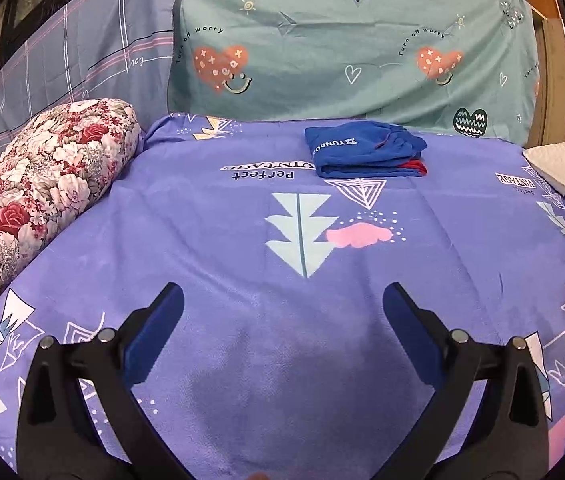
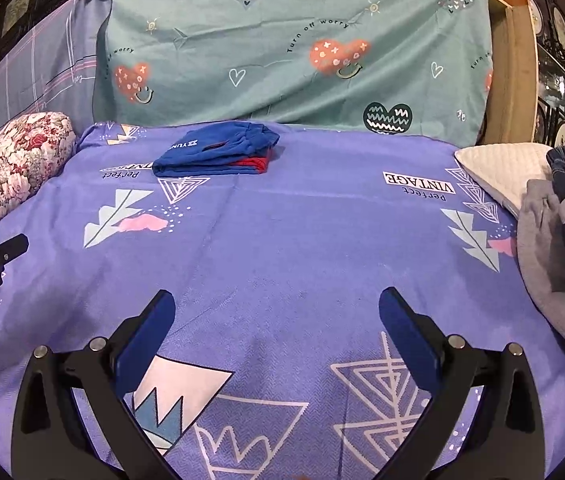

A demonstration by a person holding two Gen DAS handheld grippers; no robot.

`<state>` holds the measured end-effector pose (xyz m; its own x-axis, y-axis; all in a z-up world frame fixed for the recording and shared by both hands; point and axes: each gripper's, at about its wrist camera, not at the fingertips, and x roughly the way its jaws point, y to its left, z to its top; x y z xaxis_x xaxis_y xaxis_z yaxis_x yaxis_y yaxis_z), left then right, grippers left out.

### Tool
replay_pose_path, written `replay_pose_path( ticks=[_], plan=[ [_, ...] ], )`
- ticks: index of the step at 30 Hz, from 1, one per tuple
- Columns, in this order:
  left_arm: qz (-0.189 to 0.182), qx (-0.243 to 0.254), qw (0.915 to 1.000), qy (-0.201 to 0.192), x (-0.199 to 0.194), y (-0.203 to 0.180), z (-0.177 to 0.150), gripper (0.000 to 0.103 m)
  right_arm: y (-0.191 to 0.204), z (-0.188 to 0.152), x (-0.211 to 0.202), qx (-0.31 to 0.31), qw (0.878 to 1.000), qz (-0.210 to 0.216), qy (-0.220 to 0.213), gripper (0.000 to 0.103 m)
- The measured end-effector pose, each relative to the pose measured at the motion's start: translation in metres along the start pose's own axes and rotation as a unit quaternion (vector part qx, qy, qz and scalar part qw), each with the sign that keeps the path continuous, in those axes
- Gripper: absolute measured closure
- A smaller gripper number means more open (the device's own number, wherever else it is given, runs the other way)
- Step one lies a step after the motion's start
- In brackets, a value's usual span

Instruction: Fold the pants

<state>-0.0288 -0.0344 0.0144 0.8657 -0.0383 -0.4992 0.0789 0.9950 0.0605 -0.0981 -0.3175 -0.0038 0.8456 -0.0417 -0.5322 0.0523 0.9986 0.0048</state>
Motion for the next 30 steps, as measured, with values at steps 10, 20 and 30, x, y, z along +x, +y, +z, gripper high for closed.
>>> replay_pose_path(
  ticks=[10, 20, 30],
  plan=[
    [-0.007, -0.006, 0.9999, 0.012, 0.0050, 0.0021, -0.0013, 0.002, -0.0034, -0.0015, 0.0026, 0.013, 1.000, -0.004, 0.011, 0.001],
    [-0.007, -0.006, 0.9998, 0.019, 0.0067, 0.0016, -0.0022, 0.002, -0.0068, -0.0010, 0.0039, 0.018, 1.000, -0.003, 0.016, 0.001],
    [-0.006, -0.005, 0.9998, 0.018, 0.0072, 0.0019, -0.0022, 0.002, -0.0089, -0.0008, 0.0052, 0.018, 1.000, -0.002, 0.016, 0.001]
  ],
)
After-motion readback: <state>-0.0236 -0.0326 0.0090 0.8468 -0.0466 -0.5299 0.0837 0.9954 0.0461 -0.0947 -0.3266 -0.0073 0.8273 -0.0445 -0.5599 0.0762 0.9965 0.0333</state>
